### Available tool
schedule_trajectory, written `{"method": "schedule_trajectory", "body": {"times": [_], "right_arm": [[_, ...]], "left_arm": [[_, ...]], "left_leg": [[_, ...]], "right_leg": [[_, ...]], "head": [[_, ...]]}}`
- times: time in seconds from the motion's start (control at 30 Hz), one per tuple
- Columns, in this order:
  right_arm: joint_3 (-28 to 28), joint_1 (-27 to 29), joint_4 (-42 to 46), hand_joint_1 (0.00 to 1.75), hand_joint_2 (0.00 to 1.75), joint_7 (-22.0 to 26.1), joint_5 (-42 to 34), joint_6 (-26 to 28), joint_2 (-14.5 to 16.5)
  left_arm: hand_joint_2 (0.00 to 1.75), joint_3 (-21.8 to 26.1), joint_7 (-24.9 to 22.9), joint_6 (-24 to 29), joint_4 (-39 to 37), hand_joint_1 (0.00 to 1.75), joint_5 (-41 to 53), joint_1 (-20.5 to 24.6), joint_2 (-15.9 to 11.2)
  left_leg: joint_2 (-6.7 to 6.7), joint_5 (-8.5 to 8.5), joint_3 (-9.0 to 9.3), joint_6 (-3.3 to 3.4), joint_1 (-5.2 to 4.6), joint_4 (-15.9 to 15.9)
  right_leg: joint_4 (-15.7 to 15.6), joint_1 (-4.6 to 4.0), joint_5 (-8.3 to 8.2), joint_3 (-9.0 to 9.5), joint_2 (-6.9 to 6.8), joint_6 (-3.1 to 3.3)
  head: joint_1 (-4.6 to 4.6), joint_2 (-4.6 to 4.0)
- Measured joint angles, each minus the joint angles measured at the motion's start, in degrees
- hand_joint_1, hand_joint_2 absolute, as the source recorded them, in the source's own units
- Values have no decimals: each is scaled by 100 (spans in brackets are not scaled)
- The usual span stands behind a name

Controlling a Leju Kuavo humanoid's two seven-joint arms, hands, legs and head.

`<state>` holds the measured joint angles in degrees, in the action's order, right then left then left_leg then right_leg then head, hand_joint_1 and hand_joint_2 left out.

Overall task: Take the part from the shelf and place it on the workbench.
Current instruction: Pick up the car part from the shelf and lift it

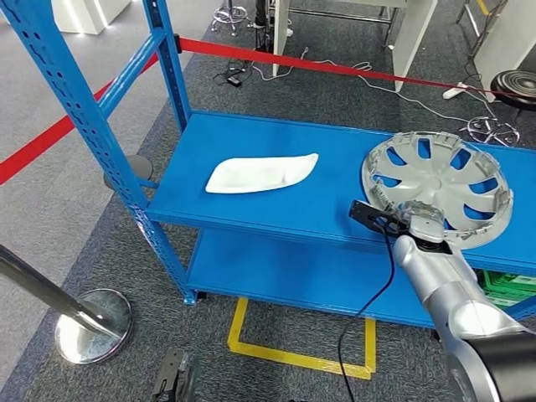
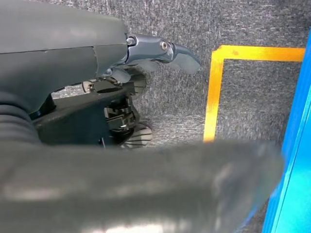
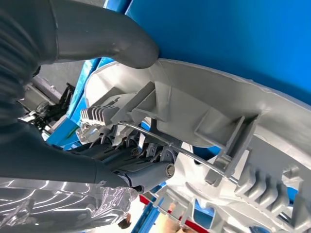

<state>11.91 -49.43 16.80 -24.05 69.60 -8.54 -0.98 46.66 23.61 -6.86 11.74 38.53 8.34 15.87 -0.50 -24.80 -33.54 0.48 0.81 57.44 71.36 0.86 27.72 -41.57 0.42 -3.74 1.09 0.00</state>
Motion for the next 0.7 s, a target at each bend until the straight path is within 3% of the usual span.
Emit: {"method": "schedule_trajectory", "body": {"times": [0.07, 0.13, 0.27, 0.33, 0.4, 0.43, 0.47, 0.5, 0.57, 0.6, 0.63, 0.7], "right_arm": [[0, -17, 1, 175, 175, 9, 1, 11, 3], [0, -40, 1, 175, 175, 34, 3, 25, 14], [-2, -67, 1, 175, 175, 70, 10, 38, 46], [-4, -75, 1, 175, 175, 75, 15, 41, 64], [-5, -63, 1, 175, 175, 78, 25, 45, 75], [-7, -55, 1, 175, 175, 78, 38, 49, 78], [-12, -49, 0, 175, 175, 78, 55, 51, 79], [-19, -47, 0, 175, 175, 77, 72, 51, 82], [-39, -50, 1, 175, 175, 70, 95, 51, 91], [-52, -52, 1, 175, 175, 63, 100, 54, 94], [-66, -50, 0, 175, 175, 57, 102, 58, 96], [-92, -33, -1, 175, 175, 51, 104, 63, 96]], "left_arm": [[175, 0, -3, 17, 0, 0, 0, 2, 0], [175, 0, -12, 27, 0, 0, 0, 5, -1], [175, 0, -45, 43, 0, 0, -7, 5, 1], [175, 0, -51, 48, 0, 0, -13, 5, -3], [175, 1, -77, 55, 0, 0, -21, -4, -11], [175, 2, -104, 70, 0, 0, -25, -10, -16], [175, 2, -139, 91, 0, 0, -24, -15, -20], [175, 2, -185, 120, 0, 0, -16, -17, -24], [175, 1, -268, 177, 0, 0, 3, -14, -27], [175, 1, -299, 204, 0, 0, 10, -11, -24], [175, 0, -315, 225, 0, 0, 9, -11, -19], [175, 2, -302, 238, 0, 0, -20, -15, -10]], "left_leg": [[-9, -24, 30, -37, -6, 5], [-18, -31, 34, -102, -18, 5], [-17, -82, 7, -244, 5, 42], [-10, -384, -218, -289, 8, 524], [-9, -729, -583, -313, 11, 1276], [-8, -781, -700, -320, 12, 1508], [-7, -721, -719, -324, 15, 1537], [-5, -565, -626, -328, 20, 1348], [11, -194, -240, -348, 37, 596], [6, -87, -86, -333, 44, 280], [0, -44, 5, -309, 46, 81], [-21, -45, 15, -212, 33, 7]], "right_leg": [[-801, -4, -327, 418, 0, 28], [-1229, -20, -420, 643, 8, 73], [-1296, -27, -445, 657, 4, 208], [-1318, -5, -469, 660, -21, 254], [-1318, -3, -476, 644, -44, 271], [-1318, -2, -479, 638, -50, 271], [-1317, 3, -482, 633, -55, 266], [-1316, 11, -487, 632, -56, 255], [-1302, 17, -490, 625, -46, 200], [-1293, 11, -492, 612, -35, 163], [-1294, 1, -499, 599, -23, 121], [-1333, 1, -530, 592, -7, 48]], "head": [[-2, 0], [2, 0], [15, 0], [39, 0], [51, 0], [50, 0], [50, 0], [49, 0], [54, 0], [57, 0], [55, 0], [44, 0]]}}
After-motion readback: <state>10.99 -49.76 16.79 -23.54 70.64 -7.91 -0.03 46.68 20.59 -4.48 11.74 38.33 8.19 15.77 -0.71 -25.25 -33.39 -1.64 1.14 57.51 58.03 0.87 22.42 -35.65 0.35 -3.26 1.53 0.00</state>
